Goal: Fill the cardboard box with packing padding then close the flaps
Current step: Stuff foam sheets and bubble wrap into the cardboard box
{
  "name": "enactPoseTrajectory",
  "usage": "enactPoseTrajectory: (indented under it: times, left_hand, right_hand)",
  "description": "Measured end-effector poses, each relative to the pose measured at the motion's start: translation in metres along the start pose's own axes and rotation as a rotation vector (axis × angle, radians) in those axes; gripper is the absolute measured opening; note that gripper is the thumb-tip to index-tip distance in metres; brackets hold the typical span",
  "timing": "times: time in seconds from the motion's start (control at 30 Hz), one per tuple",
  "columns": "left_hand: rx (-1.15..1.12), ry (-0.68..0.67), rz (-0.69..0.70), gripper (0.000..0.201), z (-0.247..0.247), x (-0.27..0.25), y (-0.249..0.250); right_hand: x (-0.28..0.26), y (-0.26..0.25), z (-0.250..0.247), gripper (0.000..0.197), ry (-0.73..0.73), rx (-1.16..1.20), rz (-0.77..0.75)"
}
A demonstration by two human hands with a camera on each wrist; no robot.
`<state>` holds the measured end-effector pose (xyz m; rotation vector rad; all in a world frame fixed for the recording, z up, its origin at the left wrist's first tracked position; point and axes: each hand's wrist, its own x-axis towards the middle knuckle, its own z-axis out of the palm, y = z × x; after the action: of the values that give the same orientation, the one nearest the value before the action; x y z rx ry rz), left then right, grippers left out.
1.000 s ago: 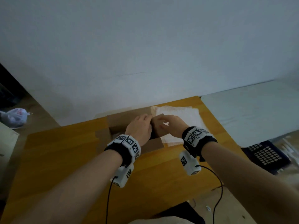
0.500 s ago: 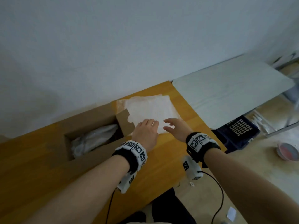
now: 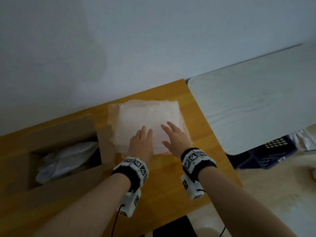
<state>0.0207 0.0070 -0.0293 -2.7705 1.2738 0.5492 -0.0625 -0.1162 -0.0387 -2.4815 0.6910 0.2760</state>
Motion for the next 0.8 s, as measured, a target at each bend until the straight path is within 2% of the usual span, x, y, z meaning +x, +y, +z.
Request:
enactPoseTrajectory:
  times: [0.1, 0.2, 0.33, 0.53, 0.7, 0.8]
  left_hand:
    - [0.01, -0.088, -0.083, 0.061, 0.01, 0.014, -0.002]
    - [0.042, -0.147, -0.043, 0.06, 0.017, 0.019, -0.006]
    - [0.073, -0.05, 0.019, 0.054, 0.019, 0.021, -0.011]
    - [0.121, -0.083, 0.064, 0.042, 0.009, 0.023, -0.009]
    - [0.06, -0.041, 0.042, 0.04, -0.011, 0.022, -0.003]
    - [0.019, 0.019, 0.069, 0.039, -0.029, 0.02, 0.001]
  right_hand:
    - [0.01, 0.01, 0.003, 0.066, -0.05, -0.08, -0.049]
    - [0.015, 0.016, 0.008, 0.064, -0.065, -0.133, -0.075]
    - [0.019, 0.016, 0.011, 0.058, -0.012, -0.153, -0.095]
    - [0.022, 0.012, 0.01, 0.03, 0.054, -0.064, -0.122]
    - [0.018, 0.01, -0.009, 0.017, 0.141, -0.067, -0.158]
    - [0.01, 0.004, -0.029, 0.015, 0.232, -0.046, -0.122]
